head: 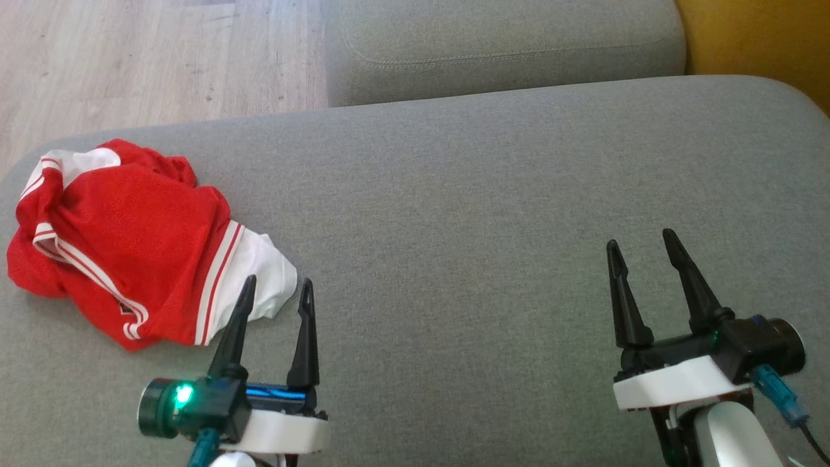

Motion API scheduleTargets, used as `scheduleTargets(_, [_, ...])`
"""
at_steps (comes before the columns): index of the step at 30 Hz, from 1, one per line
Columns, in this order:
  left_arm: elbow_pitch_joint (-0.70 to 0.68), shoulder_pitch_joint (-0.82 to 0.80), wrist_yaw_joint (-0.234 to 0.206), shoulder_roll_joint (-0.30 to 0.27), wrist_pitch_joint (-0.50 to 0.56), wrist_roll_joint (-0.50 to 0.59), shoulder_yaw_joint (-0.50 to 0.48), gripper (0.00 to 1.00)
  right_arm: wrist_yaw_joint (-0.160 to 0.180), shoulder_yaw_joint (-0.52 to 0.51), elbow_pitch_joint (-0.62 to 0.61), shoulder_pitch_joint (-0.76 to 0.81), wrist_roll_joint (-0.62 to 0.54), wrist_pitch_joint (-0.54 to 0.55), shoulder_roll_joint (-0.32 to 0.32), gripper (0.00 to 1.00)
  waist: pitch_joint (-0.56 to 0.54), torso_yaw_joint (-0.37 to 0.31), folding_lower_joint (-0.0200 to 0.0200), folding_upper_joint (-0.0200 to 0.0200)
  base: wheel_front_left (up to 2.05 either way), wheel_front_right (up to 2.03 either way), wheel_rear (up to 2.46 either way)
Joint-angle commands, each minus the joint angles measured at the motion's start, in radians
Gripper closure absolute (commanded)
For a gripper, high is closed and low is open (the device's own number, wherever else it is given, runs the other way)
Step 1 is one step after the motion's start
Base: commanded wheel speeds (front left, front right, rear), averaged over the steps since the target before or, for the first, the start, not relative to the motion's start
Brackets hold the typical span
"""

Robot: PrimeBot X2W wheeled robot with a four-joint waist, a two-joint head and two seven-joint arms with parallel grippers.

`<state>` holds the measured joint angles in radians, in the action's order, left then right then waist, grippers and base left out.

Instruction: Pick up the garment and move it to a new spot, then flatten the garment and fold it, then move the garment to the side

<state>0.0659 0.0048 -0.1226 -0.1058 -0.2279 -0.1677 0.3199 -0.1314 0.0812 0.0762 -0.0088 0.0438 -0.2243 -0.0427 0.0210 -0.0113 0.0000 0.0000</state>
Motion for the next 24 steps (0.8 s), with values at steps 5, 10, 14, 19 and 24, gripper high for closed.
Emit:
scheduleTargets(5, [-0.045, -0.015, 0.048, 0.028, -0.027, 0.006, -0.078, 0.00, 0.001, 0.030, -0.010, -0.016, 0.027, -0.031, -0.007, 0.00, -0.003, -0.001, 0.0000, 0.0000, 0.00, 0.00, 0.00])
scheduleTargets(10, [-0.034, 0.006, 0.103, 0.049, -0.034, -0.023, -0.136, 0.00, 0.001, 0.030, 0.015, -0.015, 0.106, -0.038, -0.008, 0.00, -0.006, -0.002, 0.0000, 0.0000, 0.00, 0.00, 0.00])
scheduleTargets(14, [-0.004, 0.017, 0.139, 0.054, -0.034, -0.039, -0.154, 0.00, 0.001, 0.028, 0.040, -0.010, 0.164, -0.038, -0.008, 0.00, -0.010, -0.003, 0.0000, 0.0000, 0.00, 0.00, 0.00])
scheduleTargets(19, [0.050, 0.017, 0.153, 0.055, -0.034, -0.058, -0.145, 0.00, 0.001, 0.028, 0.073, -0.010, 0.219, -0.038, -0.008, 0.00, -0.015, -0.005, 0.0000, 0.0000, 0.00, 0.00, 0.00])
scheduleTargets(24, [0.067, 0.014, 0.142, 0.055, -0.034, -0.065, -0.138, 0.00, 0.001, 0.030, 0.081, -0.013, 0.223, -0.038, -0.008, 0.00, -0.019, -0.005, 0.0000, 0.0000, 0.00, 0.00, 0.00])
